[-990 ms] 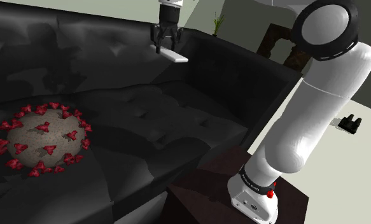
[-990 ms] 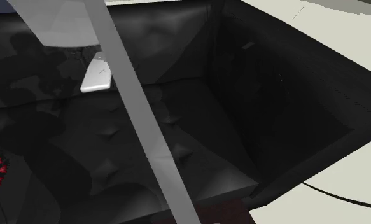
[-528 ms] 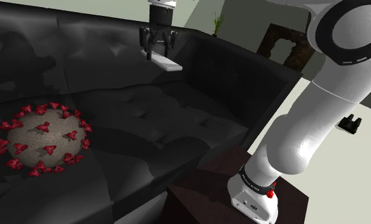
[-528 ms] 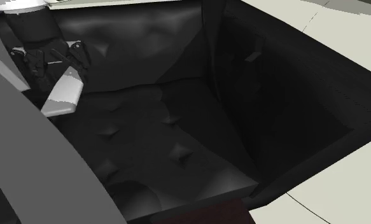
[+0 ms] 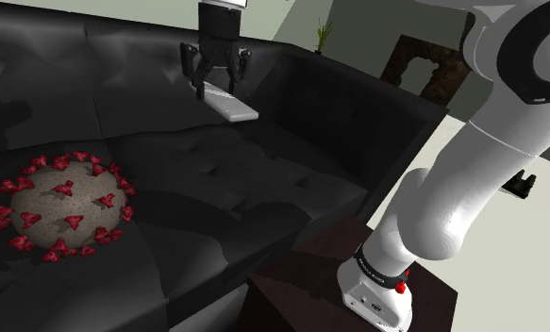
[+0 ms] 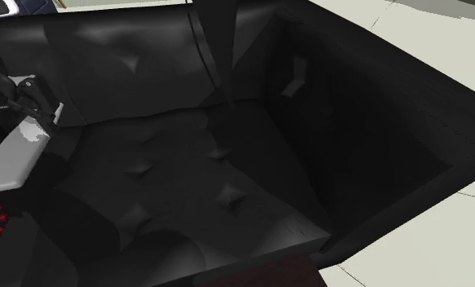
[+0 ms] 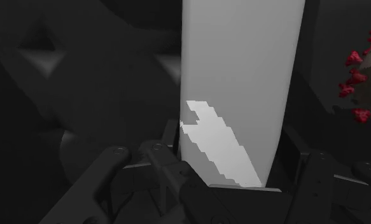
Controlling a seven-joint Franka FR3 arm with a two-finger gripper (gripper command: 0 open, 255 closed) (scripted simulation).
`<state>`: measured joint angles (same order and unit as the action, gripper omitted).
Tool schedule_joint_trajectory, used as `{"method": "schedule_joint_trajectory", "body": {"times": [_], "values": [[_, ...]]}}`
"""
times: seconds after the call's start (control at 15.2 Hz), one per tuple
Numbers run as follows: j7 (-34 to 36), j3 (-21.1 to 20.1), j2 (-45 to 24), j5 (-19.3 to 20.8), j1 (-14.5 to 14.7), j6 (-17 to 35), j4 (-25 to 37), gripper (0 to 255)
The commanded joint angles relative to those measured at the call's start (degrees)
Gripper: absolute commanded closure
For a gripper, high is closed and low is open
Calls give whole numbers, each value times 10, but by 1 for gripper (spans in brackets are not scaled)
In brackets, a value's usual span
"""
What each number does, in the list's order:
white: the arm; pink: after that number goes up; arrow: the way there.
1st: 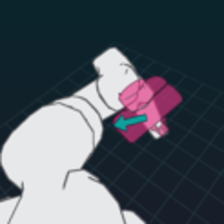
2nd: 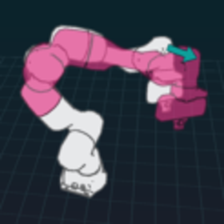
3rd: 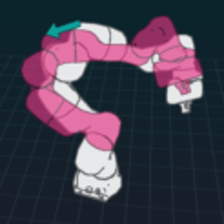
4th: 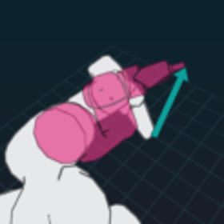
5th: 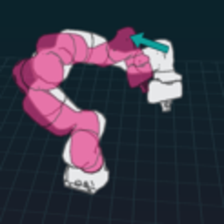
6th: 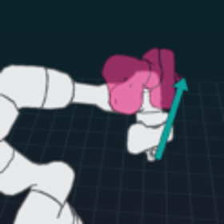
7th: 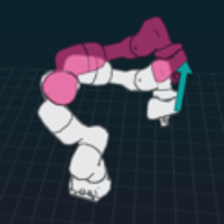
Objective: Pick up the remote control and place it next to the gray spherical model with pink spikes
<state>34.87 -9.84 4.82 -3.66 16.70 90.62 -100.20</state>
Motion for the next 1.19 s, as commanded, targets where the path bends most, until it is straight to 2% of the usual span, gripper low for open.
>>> {"method": "schedule_joint_trajectory", "body": {"times": [0.0, 0.59, 1.12], "values": [[29, -15, 1, -4, 13, 0, 0, 255], [157, -85, -21, -12, 72, 5, 26, 255], [152, -85, -15, -14, 72, 68, -42, 255]]}}
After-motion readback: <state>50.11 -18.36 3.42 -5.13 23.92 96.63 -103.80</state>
